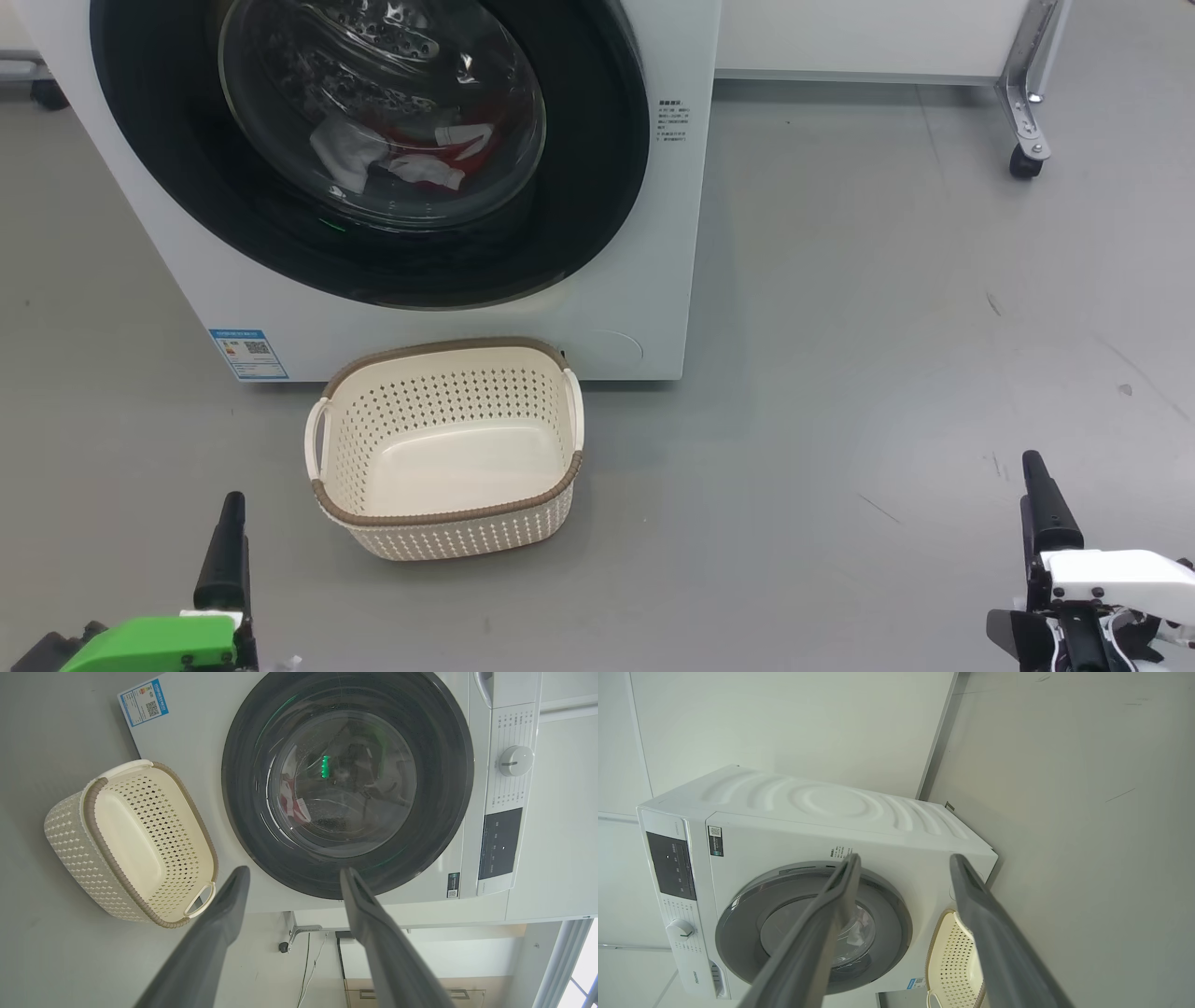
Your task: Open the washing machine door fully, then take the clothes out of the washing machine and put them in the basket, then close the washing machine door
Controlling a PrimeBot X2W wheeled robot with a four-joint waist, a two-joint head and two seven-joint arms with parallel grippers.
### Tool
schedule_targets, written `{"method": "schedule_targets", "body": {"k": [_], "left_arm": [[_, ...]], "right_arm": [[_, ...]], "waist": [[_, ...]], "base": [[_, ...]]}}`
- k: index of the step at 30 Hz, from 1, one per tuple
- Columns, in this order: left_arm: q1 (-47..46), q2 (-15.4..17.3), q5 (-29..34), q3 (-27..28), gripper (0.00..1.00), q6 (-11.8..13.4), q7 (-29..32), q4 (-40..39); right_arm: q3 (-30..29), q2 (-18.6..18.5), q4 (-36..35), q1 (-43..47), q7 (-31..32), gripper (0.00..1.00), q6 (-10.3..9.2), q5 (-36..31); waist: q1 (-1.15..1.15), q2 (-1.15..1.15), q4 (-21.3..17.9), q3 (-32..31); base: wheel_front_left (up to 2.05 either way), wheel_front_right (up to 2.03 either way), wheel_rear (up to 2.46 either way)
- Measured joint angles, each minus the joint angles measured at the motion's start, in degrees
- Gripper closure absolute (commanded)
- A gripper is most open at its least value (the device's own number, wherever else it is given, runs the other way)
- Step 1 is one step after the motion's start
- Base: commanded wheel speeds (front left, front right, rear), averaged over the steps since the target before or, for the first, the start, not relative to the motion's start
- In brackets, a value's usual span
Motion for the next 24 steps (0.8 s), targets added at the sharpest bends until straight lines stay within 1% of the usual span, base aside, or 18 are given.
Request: {"method": "schedule_targets", "body": {"k": [6, 8, 10, 15, 17, 19, 24], "left_arm": [[-0.1, 0.0, 3.2, 0.1, 0.00, 0.0, -1.3, -1.8], [-0.1, 0.0, 4.3, 0.0, 0.00, 0.0, -1.7, -2.4], [-0.1, 0.0, 6.4, -0.2, 0.00, 0.0, -1.9, -3.1], [-0.1, 0.1, 10.9, -0.9, 0.00, 0.0, -2.9, -4.9], [-0.1, 0.1, 12.8, -1.2, 0.00, 0.0, -3.4, -5.2], [-0.1, 0.1, 14.4, -1.4, 0.00, 0.0, -3.8, -5.5], [-0.1, 0.2, 19.0, -2.1, 0.00, 0.0, -4.8, -6.8]], "right_arm": [[0.3, -0.2, -1.9, 0.0, -1.3, 0.00, 0.00, -3.8], [0.6, -0.3, -2.7, 0.0, -1.8, 0.00, 0.00, -6.8], [1.1, -0.9, -3.4, -0.1, -2.0, 0.00, 0.00, -10.1], [1.7, -1.0, -5.0, -0.1, -3.1, 0.00, -0.09, -14.2], [1.9, -1.0, -5.6, -0.1, -3.4, 0.00, -0.54, -16.1], [2.2, -1.0, -6.2, -0.1, -3.8, 0.00, -0.55, -17.6], [3.3, -1.2, -7.7, -0.1, -4.9, 0.00, -0.62, -23.8]], "waist": [[0.00, 0.00, 0.1, -0.2], [0.00, 0.00, 0.1, -0.3], [0.00, 0.00, 0.1, -0.3], [0.00, 0.00, 0.2, -0.5], [0.00, 0.00, 0.2, -0.5], [0.00, 0.00, 0.2, -0.6], [0.00, 0.00, 0.1, -0.6]], "base": [[0.00, 0.00, 0.00], [0.00, 0.00, 0.00], [0.00, 0.00, 0.00], [0.00, 0.00, 0.00], [0.00, 0.00, 0.00], [0.00, 0.00, 0.00], [0.00, 0.00, 0.00]]}}
